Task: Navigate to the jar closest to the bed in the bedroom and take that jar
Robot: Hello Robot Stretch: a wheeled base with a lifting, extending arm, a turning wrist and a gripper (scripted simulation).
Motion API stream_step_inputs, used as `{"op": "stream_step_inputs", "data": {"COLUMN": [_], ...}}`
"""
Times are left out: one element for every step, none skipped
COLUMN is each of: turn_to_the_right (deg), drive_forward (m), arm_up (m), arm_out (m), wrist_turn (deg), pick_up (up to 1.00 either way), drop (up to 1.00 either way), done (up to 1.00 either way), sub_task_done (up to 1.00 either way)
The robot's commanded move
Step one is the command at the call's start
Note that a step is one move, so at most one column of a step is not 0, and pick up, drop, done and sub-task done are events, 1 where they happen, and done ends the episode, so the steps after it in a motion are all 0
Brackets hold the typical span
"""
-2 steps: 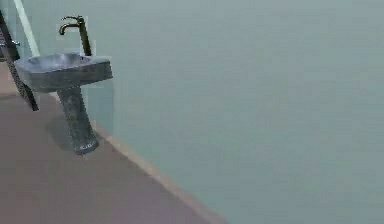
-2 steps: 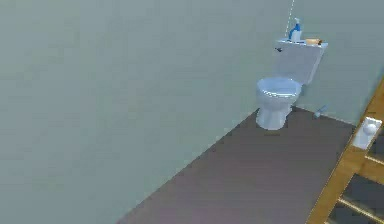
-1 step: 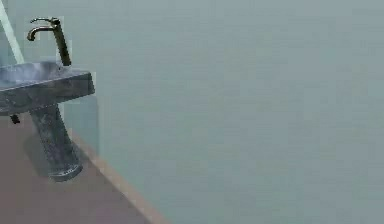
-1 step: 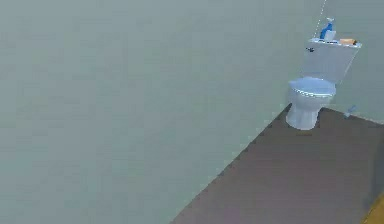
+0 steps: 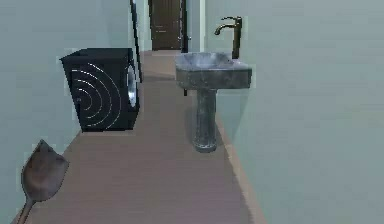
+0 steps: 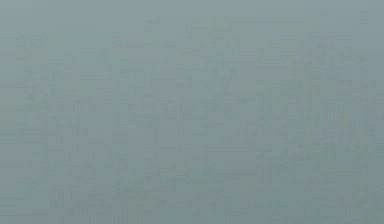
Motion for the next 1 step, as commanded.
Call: {"op": "stream_step_inputs", "data": {"turn_to_the_right": [0.0], "drive_forward": [0.45], "arm_up": [0.0], "arm_out": [0.0], "wrist_turn": [0.0], "pick_up": [0.0], "drop": [0.0], "done": [0.0], "sub_task_done": [0.0]}}
